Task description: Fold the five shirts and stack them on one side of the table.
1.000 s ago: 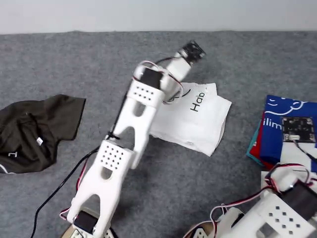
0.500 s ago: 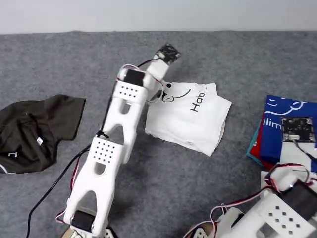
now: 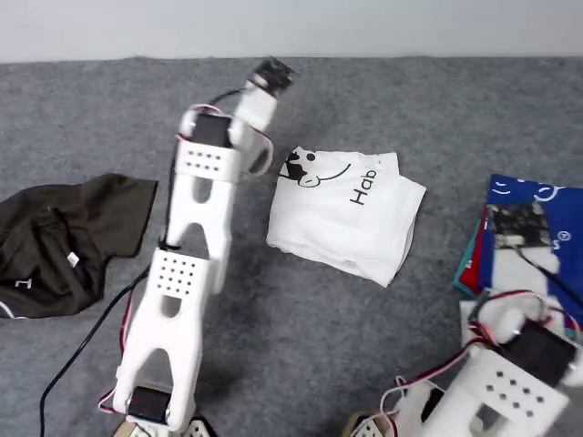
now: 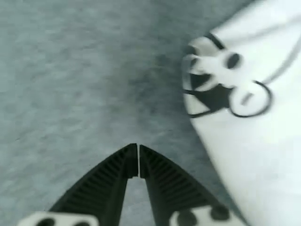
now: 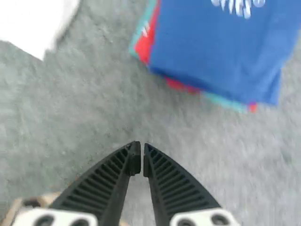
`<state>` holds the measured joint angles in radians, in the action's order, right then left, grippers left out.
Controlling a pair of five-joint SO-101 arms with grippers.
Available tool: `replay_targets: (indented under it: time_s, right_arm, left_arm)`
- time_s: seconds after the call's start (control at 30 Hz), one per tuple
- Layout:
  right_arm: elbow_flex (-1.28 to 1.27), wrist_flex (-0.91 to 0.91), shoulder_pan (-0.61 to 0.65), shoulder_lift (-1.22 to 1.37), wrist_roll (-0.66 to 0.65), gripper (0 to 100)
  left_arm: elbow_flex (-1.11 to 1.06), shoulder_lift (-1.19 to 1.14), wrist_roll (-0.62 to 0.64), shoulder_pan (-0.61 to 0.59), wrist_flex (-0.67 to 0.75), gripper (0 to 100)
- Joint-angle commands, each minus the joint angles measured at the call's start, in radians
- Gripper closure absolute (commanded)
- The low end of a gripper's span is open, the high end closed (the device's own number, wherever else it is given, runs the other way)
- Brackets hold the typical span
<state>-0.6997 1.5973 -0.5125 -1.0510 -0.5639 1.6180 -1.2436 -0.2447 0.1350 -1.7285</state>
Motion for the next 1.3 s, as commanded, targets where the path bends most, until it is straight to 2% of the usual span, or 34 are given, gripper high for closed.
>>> replay_targets:
  time_s: [0.0,0.13,0.3,0.5,0.73,1.0,1.27]
  right_arm:
    - [-0.003,-0.11,0.159,0.045,0.075,97.2]
    - [-0.003,-0.231,0.311,0.216,0.149,97.2]
    - [0.017,-0.397,0.407,0.447,0.21,95.3]
    - [0.23,-0.447,0.437,0.731,0.338,77.6]
    - [0.56,-0.447,0.44,1.099,0.422,76.8]
    - [0.895,-0.418,0.486,1.437,0.493,76.8]
    - [1.048,-0.38,0.535,1.566,0.494,76.8]
  left_arm:
    - [-0.022,0.153,0.015,-0.063,-0.031,98]
    - [-0.137,0.293,0.015,-0.152,-0.031,98]
    - [-0.332,0.506,0.011,-0.244,-0.031,98]
    - [-0.621,0.773,0.006,-0.358,-0.029,98]
    - [-0.865,1.013,-0.144,-0.47,-0.025,98]
    - [-0.923,1.065,-0.147,-0.497,-0.025,98]
    - [-0.923,1.063,-0.146,-0.496,-0.025,98]
